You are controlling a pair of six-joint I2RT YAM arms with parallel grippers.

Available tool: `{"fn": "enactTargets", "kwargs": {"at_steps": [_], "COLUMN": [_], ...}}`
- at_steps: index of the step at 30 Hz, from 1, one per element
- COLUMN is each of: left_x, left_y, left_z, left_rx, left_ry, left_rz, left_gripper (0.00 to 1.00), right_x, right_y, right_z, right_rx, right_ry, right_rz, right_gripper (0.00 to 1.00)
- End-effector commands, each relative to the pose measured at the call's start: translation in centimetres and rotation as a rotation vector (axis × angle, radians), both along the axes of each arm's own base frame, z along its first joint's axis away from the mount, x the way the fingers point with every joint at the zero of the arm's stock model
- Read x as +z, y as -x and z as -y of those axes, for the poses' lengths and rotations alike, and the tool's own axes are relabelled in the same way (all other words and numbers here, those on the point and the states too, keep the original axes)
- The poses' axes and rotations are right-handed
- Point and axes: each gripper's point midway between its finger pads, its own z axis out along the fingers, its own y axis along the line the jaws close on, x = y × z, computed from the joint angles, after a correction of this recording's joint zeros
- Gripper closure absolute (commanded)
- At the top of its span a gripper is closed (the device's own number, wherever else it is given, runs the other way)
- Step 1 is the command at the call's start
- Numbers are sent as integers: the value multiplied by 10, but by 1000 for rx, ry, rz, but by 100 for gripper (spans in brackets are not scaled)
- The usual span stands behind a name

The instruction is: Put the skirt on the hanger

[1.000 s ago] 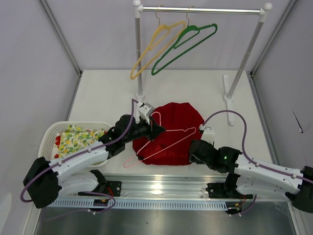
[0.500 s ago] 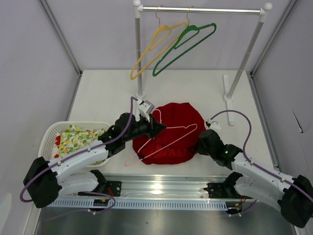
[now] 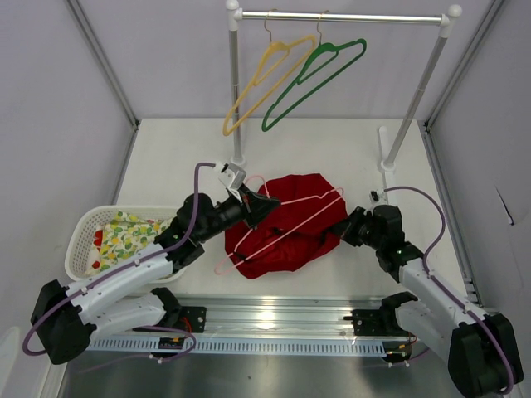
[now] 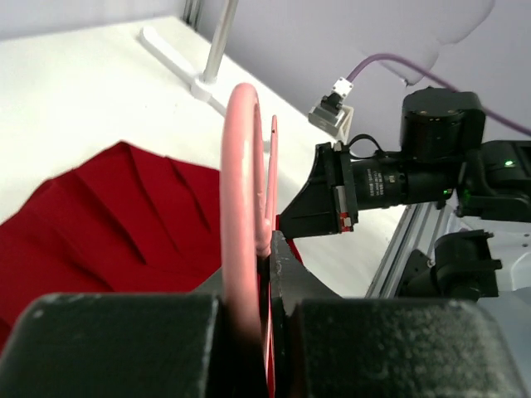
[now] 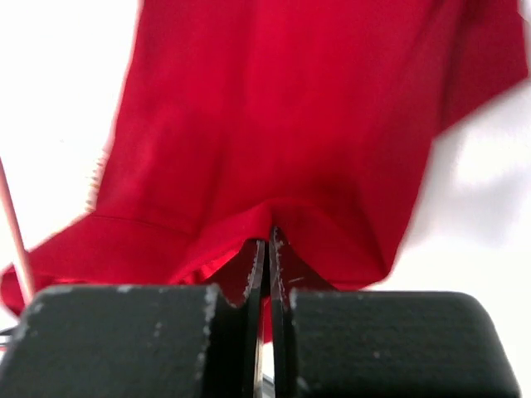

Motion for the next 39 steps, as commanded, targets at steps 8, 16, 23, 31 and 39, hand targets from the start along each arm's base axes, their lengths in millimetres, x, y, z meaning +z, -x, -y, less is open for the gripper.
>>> {"fn": "enactTargets", "kwargs": {"at_steps": [8,16,23,31,39], "left_x": [24,13,-4,-10,-1], "left_y": [17,11,3,7,14], "left_z": [-1,-13,-11,-5,-4], "left_rx": [-69,-19,4,-34,-63], "left_ry": [32,-78,-153,-194,-180], "left_rz": [109,121,66,61,82], "left_gripper": [100,100,100,100,100], "right_x": [72,81,88,85,76], "right_y": [-44,-63,-74,-85,-94], "right_z": [-4,19,17,15,20], "right_rx": [-47,-78,-60,-55,-80], "right_ry": [-332,-417,-493,-492,-424], "right_rz": [73,84,81,59,34], "right_gripper": [100,100,100,100,100]}}
